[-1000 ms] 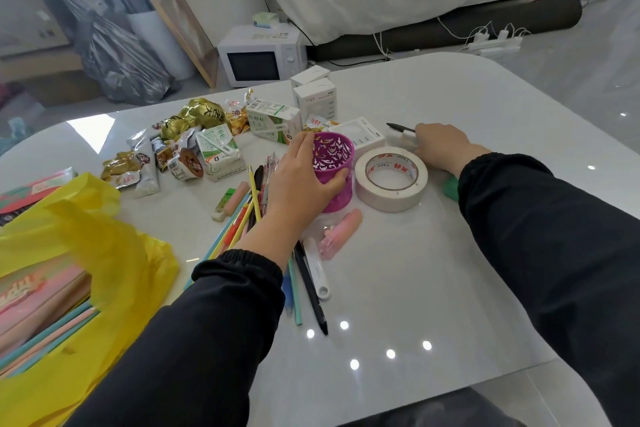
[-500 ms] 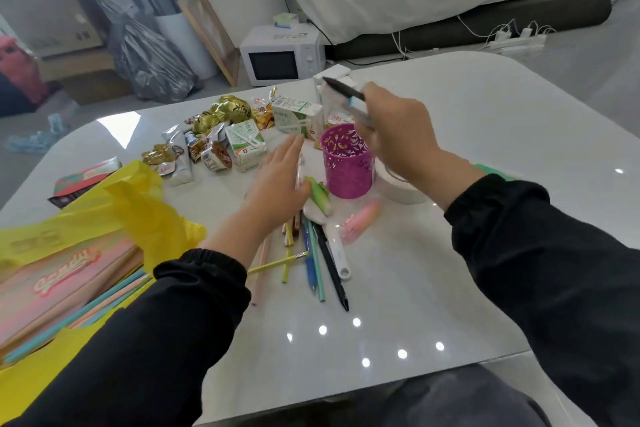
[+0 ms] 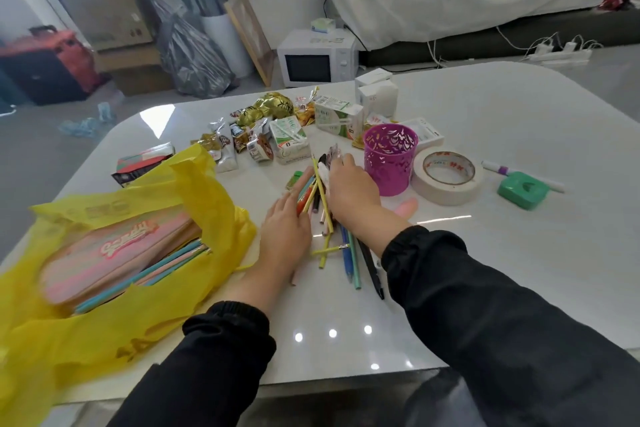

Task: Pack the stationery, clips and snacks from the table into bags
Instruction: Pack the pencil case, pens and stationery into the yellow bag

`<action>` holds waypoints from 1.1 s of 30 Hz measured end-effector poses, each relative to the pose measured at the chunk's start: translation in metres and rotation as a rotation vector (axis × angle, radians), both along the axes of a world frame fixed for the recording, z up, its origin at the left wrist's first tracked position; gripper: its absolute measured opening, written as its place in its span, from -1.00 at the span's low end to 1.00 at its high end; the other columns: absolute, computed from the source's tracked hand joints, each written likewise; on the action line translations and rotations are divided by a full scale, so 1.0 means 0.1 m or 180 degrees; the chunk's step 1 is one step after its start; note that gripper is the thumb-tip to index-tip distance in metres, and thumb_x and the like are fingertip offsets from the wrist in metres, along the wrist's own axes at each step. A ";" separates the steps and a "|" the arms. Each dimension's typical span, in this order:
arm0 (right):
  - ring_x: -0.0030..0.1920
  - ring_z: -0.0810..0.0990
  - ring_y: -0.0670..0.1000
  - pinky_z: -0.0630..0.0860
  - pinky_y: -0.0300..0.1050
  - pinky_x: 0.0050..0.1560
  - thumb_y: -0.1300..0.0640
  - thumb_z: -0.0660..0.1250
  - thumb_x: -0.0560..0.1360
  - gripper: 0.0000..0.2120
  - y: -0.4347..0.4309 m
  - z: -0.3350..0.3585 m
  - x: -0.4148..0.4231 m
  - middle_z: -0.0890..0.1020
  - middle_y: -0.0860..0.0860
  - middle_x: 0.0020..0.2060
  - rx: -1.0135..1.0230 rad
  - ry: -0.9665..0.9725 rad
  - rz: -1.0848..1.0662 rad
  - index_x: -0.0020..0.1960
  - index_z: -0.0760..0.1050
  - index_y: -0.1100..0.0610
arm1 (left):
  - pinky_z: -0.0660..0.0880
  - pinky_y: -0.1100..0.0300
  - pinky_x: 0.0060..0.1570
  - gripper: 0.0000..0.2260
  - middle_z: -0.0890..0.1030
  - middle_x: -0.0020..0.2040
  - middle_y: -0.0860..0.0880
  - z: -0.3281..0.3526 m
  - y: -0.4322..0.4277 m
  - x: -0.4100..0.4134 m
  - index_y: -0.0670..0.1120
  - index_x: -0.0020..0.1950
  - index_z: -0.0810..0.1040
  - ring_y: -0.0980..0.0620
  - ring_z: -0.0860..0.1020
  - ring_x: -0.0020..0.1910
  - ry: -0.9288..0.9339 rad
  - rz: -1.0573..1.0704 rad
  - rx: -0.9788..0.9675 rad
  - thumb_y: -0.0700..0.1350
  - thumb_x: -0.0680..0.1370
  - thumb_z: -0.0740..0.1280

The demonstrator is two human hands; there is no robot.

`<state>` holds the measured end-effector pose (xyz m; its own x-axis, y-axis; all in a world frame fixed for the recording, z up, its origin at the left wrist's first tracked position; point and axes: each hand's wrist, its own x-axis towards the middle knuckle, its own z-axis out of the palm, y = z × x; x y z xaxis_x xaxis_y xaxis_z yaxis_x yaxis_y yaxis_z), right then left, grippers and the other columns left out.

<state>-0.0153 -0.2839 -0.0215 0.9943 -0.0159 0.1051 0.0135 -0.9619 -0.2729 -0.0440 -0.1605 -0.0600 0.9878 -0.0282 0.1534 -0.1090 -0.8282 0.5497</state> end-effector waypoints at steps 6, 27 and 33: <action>0.03 0.53 0.16 0.35 -0.06 -0.16 0.17 0.17 0.59 -0.78 -0.18 0.03 -0.08 0.46 0.14 0.13 0.0080 -0.0575 0.0360 0.19 0.41 0.23 | 0.19 0.04 0.40 -0.48 0.21 0.51 0.17 0.02 -0.12 0.01 0.11 0.50 0.21 0.00 0.25 0.42 -0.0121 -0.0344 -0.0327 -0.20 0.56 0.11; 0.25 0.39 0.19 0.33 0.01 0.20 0.26 0.20 0.52 -0.76 -2.10 0.16 0.17 0.50 0.17 0.18 -0.0817 0.0556 -0.1462 0.17 0.45 0.22 | -0.18 -0.09 0.49 -0.39 -0.19 0.57 -0.01 0.01 -0.71 0.05 0.02 0.57 -0.12 -0.08 -0.26 0.52 0.0292 -0.0734 0.1409 0.16 0.57 -0.02; 0.13 0.50 0.19 0.36 -0.02 0.15 0.32 0.16 0.51 -0.86 -2.18 0.13 0.18 0.55 0.13 0.04 -0.0556 0.0807 -0.1747 0.00 0.45 0.18 | -0.18 -0.08 0.49 -0.42 -0.20 0.57 0.01 0.00 -0.70 0.06 0.04 0.57 -0.12 -0.07 -0.26 0.52 0.0322 -0.0746 0.1348 0.21 0.60 -0.08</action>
